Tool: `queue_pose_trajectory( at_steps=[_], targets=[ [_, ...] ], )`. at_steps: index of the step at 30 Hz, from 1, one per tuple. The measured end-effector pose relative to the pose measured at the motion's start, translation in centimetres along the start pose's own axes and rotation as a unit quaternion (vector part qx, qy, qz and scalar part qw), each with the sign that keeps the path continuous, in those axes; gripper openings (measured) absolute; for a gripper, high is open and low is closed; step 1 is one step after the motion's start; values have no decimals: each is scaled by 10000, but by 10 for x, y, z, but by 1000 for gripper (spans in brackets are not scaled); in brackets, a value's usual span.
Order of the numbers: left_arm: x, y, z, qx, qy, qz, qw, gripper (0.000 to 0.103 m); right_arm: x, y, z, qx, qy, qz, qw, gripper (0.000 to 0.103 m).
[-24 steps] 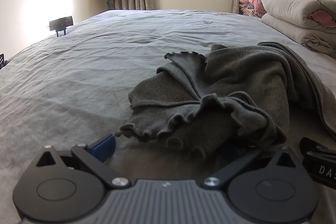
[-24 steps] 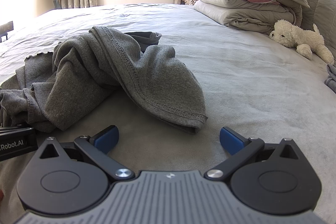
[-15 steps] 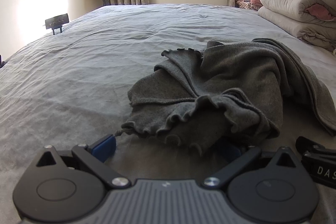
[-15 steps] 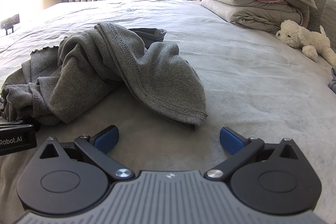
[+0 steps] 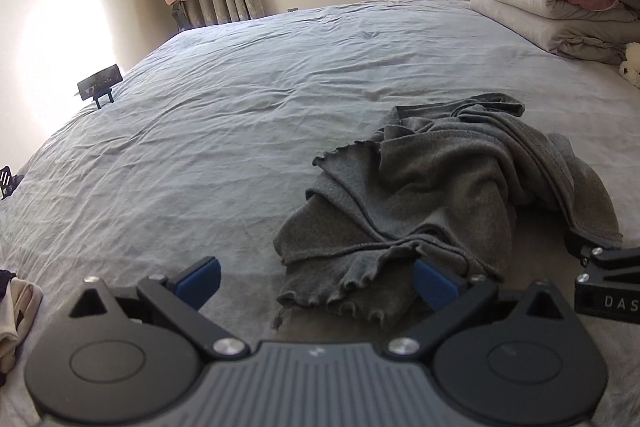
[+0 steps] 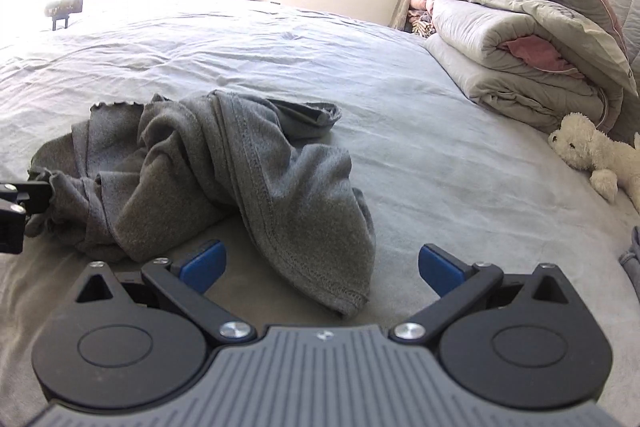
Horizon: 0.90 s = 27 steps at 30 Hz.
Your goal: Fold clothes
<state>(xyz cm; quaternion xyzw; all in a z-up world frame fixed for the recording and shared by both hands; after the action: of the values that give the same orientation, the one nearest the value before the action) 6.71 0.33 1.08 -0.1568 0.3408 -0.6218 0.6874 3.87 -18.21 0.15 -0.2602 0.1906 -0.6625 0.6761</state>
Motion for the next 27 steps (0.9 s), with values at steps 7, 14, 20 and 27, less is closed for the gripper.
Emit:
queue_pose_trajectory(
  at_steps=[7,14,20,27],
  targets=[
    [-5,31,19,-152,-80,142,9998,103,8,34,15,-223,-43,230,9995,98],
    [11,42,15,-134,132,96,9998,102,8,36,7,-373,-169,442,9982,12],
    [19,30,18,129,361,11,9993,85,25,-8,38,254,-173,402,9987,11],
    [27,13,18,237,528,-226,9981,41,55,-76,74,1120,-215,22,9935,10]
  ],
)
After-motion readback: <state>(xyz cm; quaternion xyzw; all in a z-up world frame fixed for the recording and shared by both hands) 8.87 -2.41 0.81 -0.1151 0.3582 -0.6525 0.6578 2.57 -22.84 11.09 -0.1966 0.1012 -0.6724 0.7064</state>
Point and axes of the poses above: each gripper's, at about its wrist camera, not at the fingertips, and y roughly the way its jaws point, x to its right, z to its top, the point moved 8 cm from there along y, roughly the way its jaws point, and after that the axes turned 8 degrees about z, right-handed, at the moved point
